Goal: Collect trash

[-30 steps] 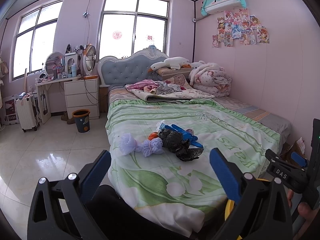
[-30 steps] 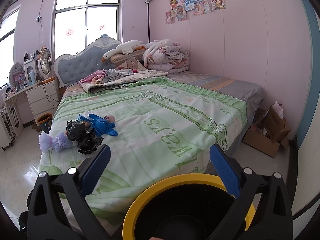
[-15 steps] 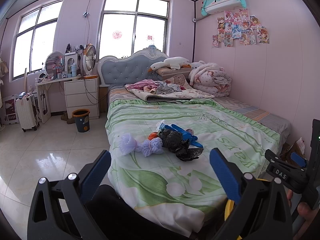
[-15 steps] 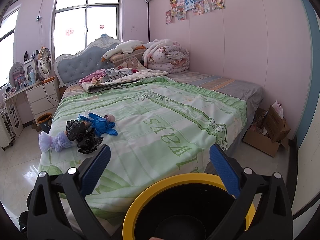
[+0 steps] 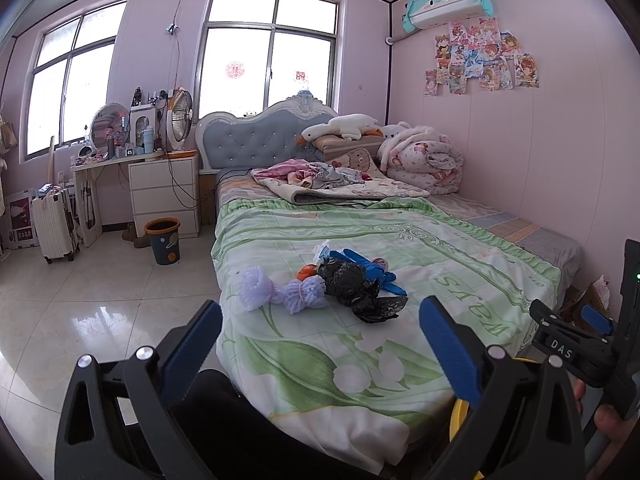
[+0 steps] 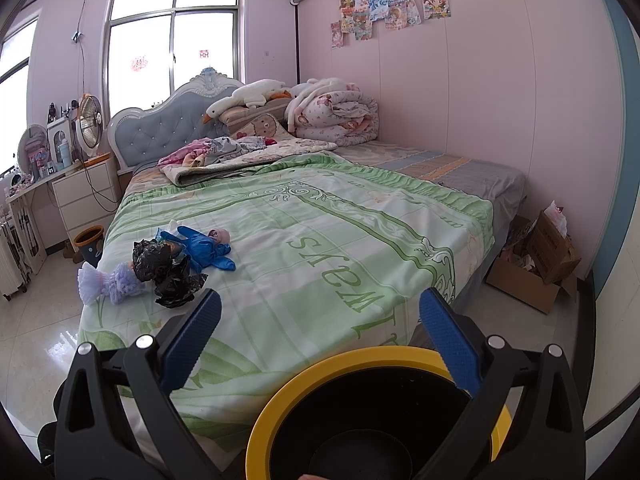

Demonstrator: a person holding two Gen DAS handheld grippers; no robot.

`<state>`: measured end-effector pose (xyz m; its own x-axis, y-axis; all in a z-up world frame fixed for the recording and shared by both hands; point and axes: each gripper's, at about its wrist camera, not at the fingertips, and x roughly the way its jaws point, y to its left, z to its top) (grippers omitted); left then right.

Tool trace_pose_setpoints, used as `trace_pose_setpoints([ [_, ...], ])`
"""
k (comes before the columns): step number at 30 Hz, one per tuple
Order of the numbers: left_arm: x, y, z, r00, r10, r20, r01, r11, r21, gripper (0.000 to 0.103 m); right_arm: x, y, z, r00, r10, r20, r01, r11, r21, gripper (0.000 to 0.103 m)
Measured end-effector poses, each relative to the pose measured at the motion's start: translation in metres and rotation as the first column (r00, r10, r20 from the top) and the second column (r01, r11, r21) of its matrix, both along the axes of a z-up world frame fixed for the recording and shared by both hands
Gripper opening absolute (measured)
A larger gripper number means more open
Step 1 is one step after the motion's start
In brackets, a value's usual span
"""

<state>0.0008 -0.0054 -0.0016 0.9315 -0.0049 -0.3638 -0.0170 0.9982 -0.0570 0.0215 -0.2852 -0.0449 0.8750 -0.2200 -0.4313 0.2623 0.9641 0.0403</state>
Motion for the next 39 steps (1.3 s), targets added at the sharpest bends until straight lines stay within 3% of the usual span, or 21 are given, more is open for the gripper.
trace_pose_setpoints([
  [26, -0.001, 0.002, 0.006, 1.0, -0.002, 0.011, 0.002, 1.0, 0.0, 0.095, 0.0, 0.007, 0.003, 1.0, 0.016, -0.006, -0.016, 1.0, 0.004, 0.095],
  [30, -0.001, 0.003, 0.006, 1.0, -0.002, 0.011, 0.002, 1.0, -0.001, 0.095, 0.004, 0.007, 0.003, 1.0, 0.005, 0.0, -0.005, 1.0, -0.029, 0.095],
  [39, 0.017, 0.022, 0.004, 0.999, 0.052, -0.005, -0.052, 0.999, -0.013, 0.095, 0.031, 0.007, -0.011, 0.995, 0.099, -0.032, -0.1, 0.994, -0.046, 0.095],
])
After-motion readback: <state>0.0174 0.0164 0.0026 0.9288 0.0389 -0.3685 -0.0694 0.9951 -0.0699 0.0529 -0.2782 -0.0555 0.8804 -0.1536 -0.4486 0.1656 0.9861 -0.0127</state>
